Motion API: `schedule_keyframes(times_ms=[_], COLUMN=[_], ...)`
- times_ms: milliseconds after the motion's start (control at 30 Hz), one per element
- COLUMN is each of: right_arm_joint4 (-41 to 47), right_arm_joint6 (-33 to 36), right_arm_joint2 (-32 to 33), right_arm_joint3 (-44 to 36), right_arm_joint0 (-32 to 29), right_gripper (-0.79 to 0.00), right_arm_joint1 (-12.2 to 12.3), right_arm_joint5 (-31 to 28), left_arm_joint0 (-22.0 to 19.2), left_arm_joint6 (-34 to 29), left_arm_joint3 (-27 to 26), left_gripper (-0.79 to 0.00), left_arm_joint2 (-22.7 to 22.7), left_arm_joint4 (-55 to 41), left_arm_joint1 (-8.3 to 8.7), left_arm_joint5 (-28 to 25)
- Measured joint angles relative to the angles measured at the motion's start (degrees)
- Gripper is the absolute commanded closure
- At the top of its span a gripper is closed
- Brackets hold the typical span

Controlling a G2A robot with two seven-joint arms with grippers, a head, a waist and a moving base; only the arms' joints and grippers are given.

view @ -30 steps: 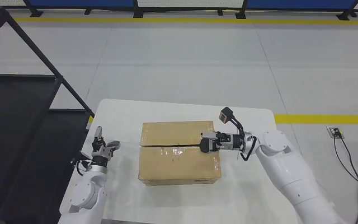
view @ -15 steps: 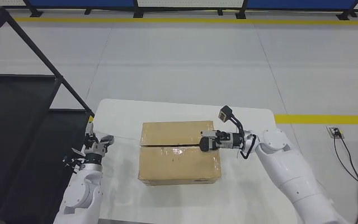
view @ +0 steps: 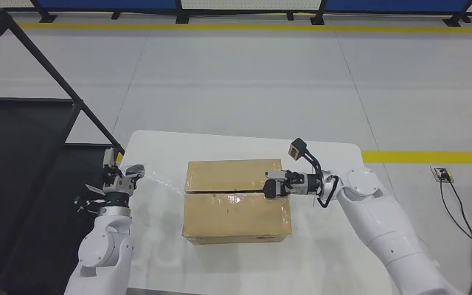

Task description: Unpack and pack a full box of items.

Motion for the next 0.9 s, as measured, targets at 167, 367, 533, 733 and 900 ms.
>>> schedule_keyframes(times_ms=[167, 367, 533, 733, 900], right_arm_joint4=[0.03, 0.1, 0.18, 0.4, 0.99], right_arm_joint6=[0.09, 0.11, 0.32, 0.61, 0.1], right_arm_joint2=[0.24, 0.33, 0.32, 0.42, 0.74], right_arm_joint3=[0.15, 0.3, 0.6, 1.06, 1.6], right_arm_joint0=[-0.12, -0.07, 0.19, 0.43, 0.28], right_gripper=[-0.785, -0.785, -0.785, -0.785, -0.785], right_arm_joint1=[0.01, -0.07, -0.18, -0.28, -0.32], right_arm_joint5=[-0.17, -0.13, -0.06, -0.14, 0.25], left_arm_joint0=[-0.98, -0.85, 0.94, 4.29, 7.07], left_arm_joint6=[0.87, 0.92, -0.03, -1.65, -1.53], left_arm_joint3=[0.38, -1.42, -4.99, -10.59, -15.22], left_gripper=[-0.785, -0.785, -0.785, -0.785, -0.785], left_arm_joint2=[-0.15, -0.93, -1.82, -2.58, -2.74], left_arm_joint4=[0.36, -0.73, -1.54, -1.48, 0.7], left_arm_joint1=[-0.15, -0.31, -0.4, -0.5, -0.62], left_arm_joint5=[-0.31, -1.59, -3.75, -6.76, -8.66])
